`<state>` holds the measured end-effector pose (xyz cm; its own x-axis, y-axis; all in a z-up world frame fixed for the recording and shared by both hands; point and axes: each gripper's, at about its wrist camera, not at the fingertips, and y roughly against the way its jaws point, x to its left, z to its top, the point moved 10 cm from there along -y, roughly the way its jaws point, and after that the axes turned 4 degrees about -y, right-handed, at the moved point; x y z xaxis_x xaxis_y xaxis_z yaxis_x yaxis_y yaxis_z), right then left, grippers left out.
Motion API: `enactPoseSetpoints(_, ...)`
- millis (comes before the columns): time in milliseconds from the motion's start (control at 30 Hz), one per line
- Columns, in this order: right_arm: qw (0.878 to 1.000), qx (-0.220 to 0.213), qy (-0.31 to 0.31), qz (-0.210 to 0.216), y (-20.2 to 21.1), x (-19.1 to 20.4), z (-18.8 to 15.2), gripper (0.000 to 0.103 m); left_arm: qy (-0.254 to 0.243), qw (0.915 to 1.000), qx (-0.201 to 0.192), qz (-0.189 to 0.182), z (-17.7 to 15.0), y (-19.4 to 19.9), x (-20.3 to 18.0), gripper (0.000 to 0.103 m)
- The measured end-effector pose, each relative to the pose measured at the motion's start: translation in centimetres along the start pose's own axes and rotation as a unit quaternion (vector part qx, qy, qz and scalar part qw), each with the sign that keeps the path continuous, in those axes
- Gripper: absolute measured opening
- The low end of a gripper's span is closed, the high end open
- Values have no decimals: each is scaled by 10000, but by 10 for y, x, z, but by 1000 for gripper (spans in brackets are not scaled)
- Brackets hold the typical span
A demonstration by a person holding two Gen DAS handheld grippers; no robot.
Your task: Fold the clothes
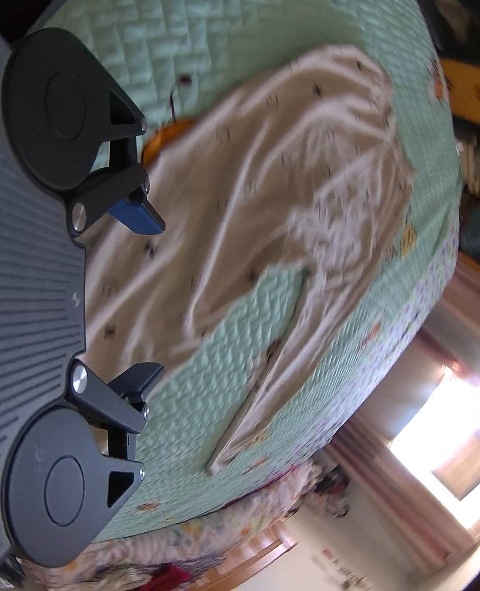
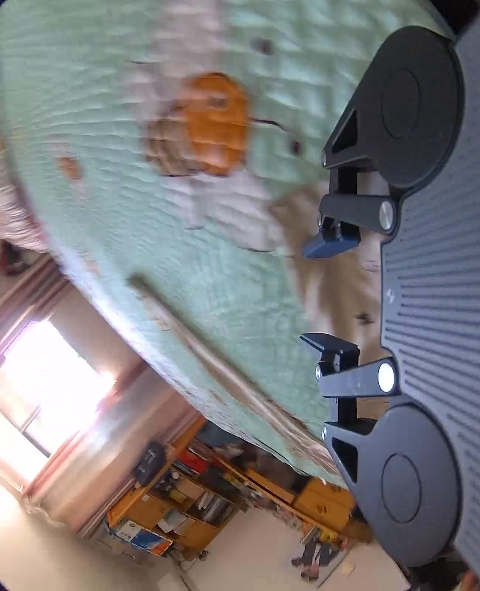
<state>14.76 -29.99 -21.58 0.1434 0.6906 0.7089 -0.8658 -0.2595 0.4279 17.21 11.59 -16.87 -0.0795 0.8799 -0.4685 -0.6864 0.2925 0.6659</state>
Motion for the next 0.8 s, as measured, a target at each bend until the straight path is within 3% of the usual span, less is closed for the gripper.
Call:
enactPoseSetpoints(67,9992,-69,158,351,1,22,8,48,-202,9997,113,-82,-5,-11,-20,81)
enactPoseSetpoints(200,9936,281,220,1073,-18,55,-4,58,-480,9977,450,-172,-26,-39,-51,82)
enactPoseSetpoints(267,9935,489,140,1021,-34,47,-15,62,-520,9961,703,-115,-41,-55,-56,82)
enactPoseSetpoints(300,9951,573,95,800,-42,35,-19,62,-534,9956,769,-78,-47,-61,-56,82)
enactPoseSetpoints(333,9962,655,21,578,-49,21,-22,53,-547,9951,818,-41,-53,-66,-55,82)
enactPoseSetpoints(400,9967,563,-198,543,-41,3,-17,36,-676,9947,776,-61,-57,-68,-57,87)
enactPoseSetpoints(433,9968,511,-309,535,-37,-5,-14,36,-701,9945,777,-85,-57,-69,-57,88)
enactPoseSetpoints(533,9996,78,-225,164,-13,-15,6,40,-669,9945,791,-128,-58,-70,-57,89)
enactPoseSetpoints(600,9992,-38,-168,370,-5,-4,13,45,-629,9949,773,-166,-59,-69,-56,91)
enactPoseSetpoints(733,9959,145,84,885,-8,22,4,57,-503,9955,749,-276,-58,-67,-55,92)
enactPoseSetpoints(800,9973,336,80,646,-19,9,-9,57,-342,9959,741,-380,-56,-65,-52,92)
